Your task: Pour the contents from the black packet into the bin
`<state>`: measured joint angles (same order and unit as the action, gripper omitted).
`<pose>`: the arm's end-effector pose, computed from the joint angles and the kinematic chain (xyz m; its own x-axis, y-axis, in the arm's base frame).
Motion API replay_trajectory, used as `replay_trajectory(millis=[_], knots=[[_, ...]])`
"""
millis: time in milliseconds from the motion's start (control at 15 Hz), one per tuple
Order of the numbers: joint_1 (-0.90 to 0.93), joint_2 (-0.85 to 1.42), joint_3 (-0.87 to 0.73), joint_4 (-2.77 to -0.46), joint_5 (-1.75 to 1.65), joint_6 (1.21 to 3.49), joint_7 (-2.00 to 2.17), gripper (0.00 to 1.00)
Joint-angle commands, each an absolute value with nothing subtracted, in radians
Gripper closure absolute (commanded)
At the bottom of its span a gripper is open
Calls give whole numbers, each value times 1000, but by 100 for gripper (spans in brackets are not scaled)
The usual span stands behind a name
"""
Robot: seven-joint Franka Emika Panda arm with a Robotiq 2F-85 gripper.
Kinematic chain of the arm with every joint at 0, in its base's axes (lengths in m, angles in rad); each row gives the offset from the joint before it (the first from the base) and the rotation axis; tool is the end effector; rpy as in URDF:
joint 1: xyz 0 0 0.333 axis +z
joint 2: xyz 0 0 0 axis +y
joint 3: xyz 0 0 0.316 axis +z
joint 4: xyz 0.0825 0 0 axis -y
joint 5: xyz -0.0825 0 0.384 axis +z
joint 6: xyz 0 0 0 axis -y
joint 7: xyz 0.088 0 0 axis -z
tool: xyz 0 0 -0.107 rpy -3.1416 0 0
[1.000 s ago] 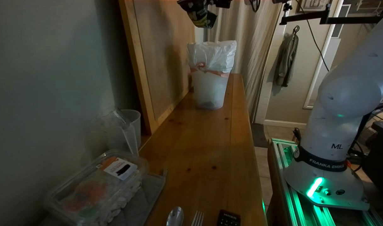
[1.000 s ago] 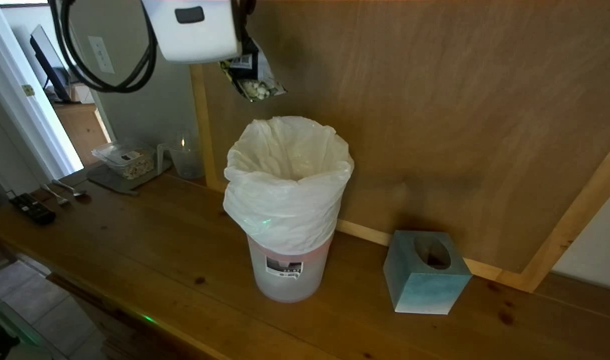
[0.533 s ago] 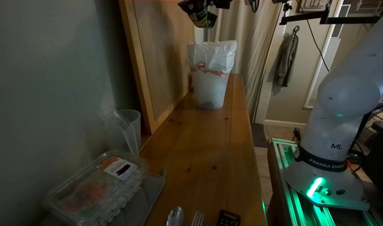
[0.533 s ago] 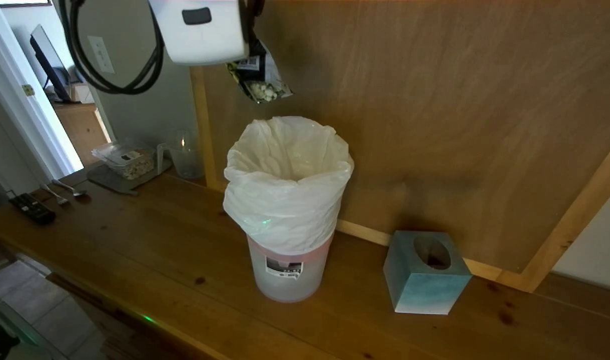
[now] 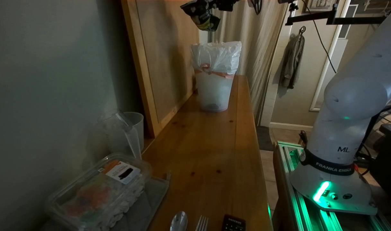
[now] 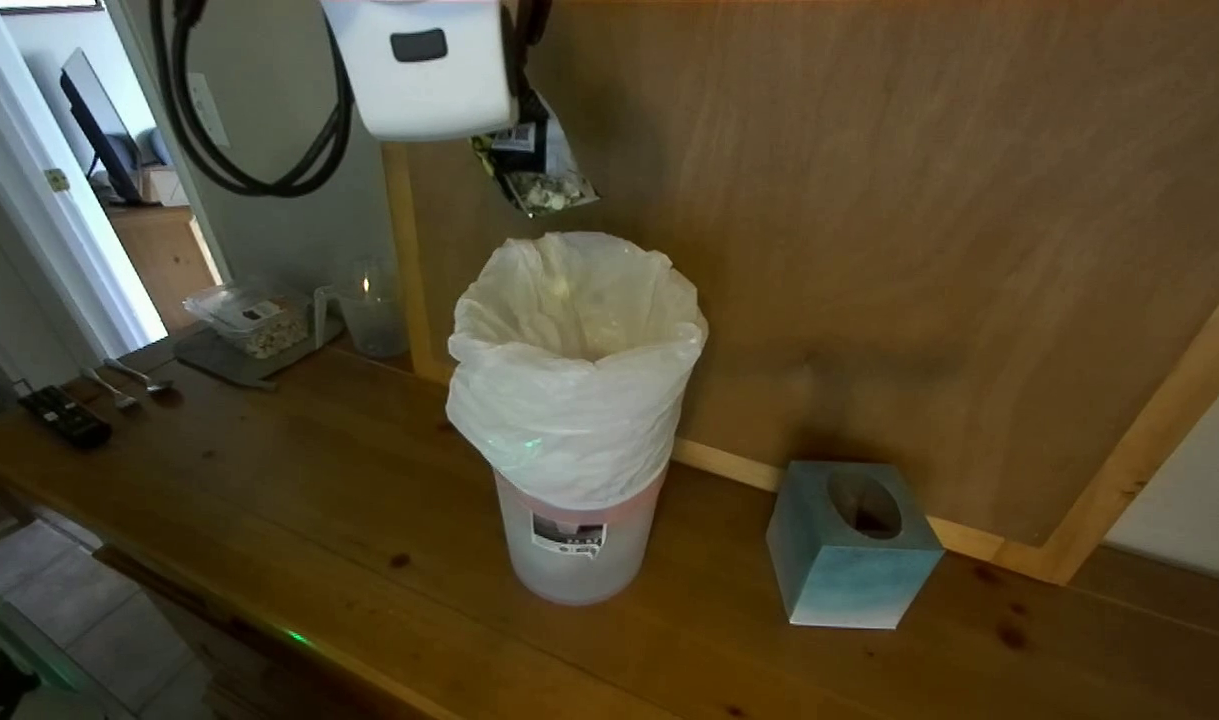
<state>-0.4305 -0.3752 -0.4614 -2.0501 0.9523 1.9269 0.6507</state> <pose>0.3159 -0.3581 0.6350 0.0703 -0.8500 -0.5220 -0.5673 0.3964 -0.7218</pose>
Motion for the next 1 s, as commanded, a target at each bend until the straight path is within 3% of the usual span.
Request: replay_trajectory(millis=[0, 933], knots=[[-443, -348, -450, -2017, 948, 1907, 658, 100], [-435, -523, -277, -2132, 538, 2005, 548, 100]])
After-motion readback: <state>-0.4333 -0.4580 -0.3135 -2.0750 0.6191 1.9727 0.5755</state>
